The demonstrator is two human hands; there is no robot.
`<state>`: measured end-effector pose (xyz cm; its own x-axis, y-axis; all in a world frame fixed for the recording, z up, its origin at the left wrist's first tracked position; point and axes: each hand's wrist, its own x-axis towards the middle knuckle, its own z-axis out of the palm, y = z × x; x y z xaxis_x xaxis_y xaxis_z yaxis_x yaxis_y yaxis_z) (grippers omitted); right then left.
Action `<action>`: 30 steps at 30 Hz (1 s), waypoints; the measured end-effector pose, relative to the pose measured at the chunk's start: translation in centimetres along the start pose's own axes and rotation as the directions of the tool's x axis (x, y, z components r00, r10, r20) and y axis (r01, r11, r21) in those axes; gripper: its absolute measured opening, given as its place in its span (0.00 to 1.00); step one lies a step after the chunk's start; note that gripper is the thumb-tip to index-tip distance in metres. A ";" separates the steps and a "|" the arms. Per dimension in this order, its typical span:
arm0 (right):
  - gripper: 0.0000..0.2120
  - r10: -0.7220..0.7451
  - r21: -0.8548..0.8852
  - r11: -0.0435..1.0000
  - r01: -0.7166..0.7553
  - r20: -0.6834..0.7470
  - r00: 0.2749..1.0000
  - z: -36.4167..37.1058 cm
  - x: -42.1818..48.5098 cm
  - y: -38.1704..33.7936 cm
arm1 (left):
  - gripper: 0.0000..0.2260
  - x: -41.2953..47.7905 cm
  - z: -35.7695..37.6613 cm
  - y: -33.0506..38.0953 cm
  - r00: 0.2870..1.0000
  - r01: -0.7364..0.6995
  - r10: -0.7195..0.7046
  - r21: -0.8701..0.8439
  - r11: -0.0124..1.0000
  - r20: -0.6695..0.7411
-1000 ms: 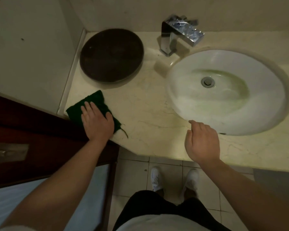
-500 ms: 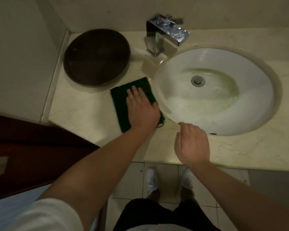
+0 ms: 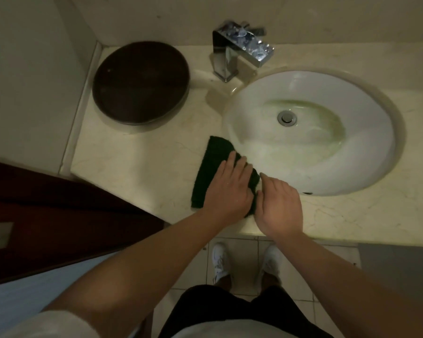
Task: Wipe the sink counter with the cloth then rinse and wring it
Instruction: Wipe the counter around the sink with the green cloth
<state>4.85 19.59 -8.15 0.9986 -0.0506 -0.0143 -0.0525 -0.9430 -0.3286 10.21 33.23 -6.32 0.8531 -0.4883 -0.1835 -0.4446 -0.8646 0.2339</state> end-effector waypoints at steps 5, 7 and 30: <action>0.22 0.016 -0.001 1.000 -0.016 -0.004 1.000 -0.5 0.0 -0.4 | 0.30 -6.6 0.5 -3.1 0.991 -0.120 0.114 0.092 0.989 0.064; 0.24 0.022 -0.038 0.999 -0.022 0.011 1.000 -0.4 -0.1 -0.5 | 0.32 -8.2 0.3 -6.2 0.999 0.008 -0.010 0.052 0.999 0.036; 0.30 0.018 -0.095 0.995 -0.008 0.098 0.995 1.1 1.8 -5.7 | 0.32 4.1 -2.4 -5.7 0.842 0.534 -0.532 -0.007 0.846 -0.086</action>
<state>6.92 25.22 -7.30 0.9930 -0.0347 -0.1128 -0.0609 -0.9695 -0.2374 16.88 36.39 -6.13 0.9787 0.0591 -0.1965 0.0812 -0.9910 0.1066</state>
